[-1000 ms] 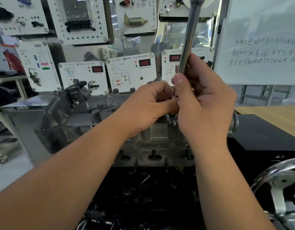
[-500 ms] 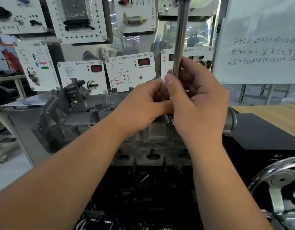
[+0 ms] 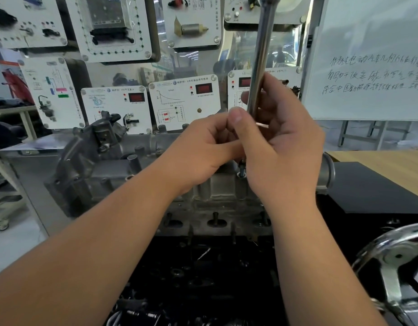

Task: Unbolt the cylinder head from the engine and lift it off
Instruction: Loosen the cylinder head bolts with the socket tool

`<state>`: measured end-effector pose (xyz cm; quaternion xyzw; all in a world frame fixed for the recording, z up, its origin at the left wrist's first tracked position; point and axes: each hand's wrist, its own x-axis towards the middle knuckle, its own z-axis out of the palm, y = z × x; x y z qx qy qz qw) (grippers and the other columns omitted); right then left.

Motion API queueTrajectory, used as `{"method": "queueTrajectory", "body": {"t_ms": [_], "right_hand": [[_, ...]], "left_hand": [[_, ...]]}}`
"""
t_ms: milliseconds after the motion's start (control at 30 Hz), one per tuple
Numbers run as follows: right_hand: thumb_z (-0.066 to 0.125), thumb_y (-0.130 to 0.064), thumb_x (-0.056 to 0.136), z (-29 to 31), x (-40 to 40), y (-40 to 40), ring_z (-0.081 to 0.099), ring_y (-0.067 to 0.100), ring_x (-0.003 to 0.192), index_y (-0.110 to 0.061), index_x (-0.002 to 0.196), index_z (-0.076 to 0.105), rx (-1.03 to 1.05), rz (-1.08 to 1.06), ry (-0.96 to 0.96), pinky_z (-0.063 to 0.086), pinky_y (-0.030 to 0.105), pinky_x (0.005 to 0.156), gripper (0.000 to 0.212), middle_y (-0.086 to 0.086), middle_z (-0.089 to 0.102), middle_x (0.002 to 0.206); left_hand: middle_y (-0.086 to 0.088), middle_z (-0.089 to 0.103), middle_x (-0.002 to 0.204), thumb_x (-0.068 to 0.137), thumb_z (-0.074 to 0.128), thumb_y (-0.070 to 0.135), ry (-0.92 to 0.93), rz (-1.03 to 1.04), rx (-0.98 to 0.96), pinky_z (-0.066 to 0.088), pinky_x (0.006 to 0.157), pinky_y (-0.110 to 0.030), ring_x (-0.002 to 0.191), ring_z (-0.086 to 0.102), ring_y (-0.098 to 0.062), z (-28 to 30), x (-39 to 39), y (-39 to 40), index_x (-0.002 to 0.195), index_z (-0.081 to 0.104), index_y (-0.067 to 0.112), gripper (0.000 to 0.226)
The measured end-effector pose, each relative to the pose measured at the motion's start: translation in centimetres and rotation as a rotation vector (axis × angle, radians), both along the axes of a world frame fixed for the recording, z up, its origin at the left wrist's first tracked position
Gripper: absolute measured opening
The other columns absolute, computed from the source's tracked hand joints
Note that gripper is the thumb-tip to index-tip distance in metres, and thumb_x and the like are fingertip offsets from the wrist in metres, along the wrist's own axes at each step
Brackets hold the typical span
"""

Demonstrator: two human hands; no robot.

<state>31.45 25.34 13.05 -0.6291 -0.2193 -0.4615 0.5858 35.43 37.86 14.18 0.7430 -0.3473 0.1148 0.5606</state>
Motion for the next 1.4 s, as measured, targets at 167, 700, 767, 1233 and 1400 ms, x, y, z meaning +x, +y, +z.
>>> {"method": "queueTrajectory", "body": {"t_ms": [167,700,767,1233,1400], "right_hand": [[0.052,-0.015,0.1,-0.21,0.02,0.06,0.068,0.008,0.109,-0.009,0.138,0.059,-0.014,-0.051,0.01,0.057,0.037,0.094,0.039,0.001,0.073,0.117],[0.058,-0.018,0.097,-0.41,0.51,0.04,0.071,0.007,0.101,-0.017,0.137,0.057,0.091,-0.022,-0.024,0.06,0.042,0.085,0.04,-0.009,0.074,0.105],[0.056,-0.017,0.099,-0.39,0.49,-0.02,0.07,0.006,0.101,-0.018,0.142,0.051,0.059,-0.016,-0.029,0.06,0.032,0.084,0.043,-0.008,0.074,0.106],[0.064,-0.017,0.096,-0.41,0.54,0.48,0.072,0.007,0.094,-0.012,0.125,0.067,0.09,-0.023,-0.023,0.06,0.039,0.084,0.03,-0.006,0.075,0.1],[0.055,-0.016,0.1,-0.37,0.57,-0.09,0.069,-0.004,0.09,-0.013,0.138,0.056,0.074,-0.027,-0.03,0.055,0.017,0.08,0.038,-0.01,0.074,0.1]], "left_hand": [[-0.001,0.075,0.089,0.094,0.068,0.014,0.034,-0.072,-0.008,0.056,0.077,-0.025,0.083,0.068,-0.008,-0.11,0.11,0.35,0.1,0.068,0.011,0.007],[-0.011,0.068,0.086,0.088,0.073,0.007,0.031,-0.038,-0.021,0.055,0.076,-0.029,0.079,0.065,-0.017,-0.15,0.11,0.06,0.104,0.065,0.0,0.019],[-0.003,0.073,0.093,0.089,0.069,0.018,0.065,-0.08,-0.045,0.055,0.082,-0.025,0.088,0.069,-0.011,-0.16,0.03,0.2,0.108,0.067,0.003,0.024],[-0.028,0.071,0.106,0.091,0.071,0.002,0.03,0.012,-0.004,0.058,0.092,-0.049,0.099,0.07,-0.039,0.01,-0.06,0.14,0.11,0.067,-0.004,0.02],[-0.003,0.075,0.091,0.092,0.066,0.023,0.087,-0.064,-0.026,0.058,0.084,-0.031,0.086,0.069,-0.013,0.03,-0.24,0.31,0.099,0.072,0.008,0.018]]}}
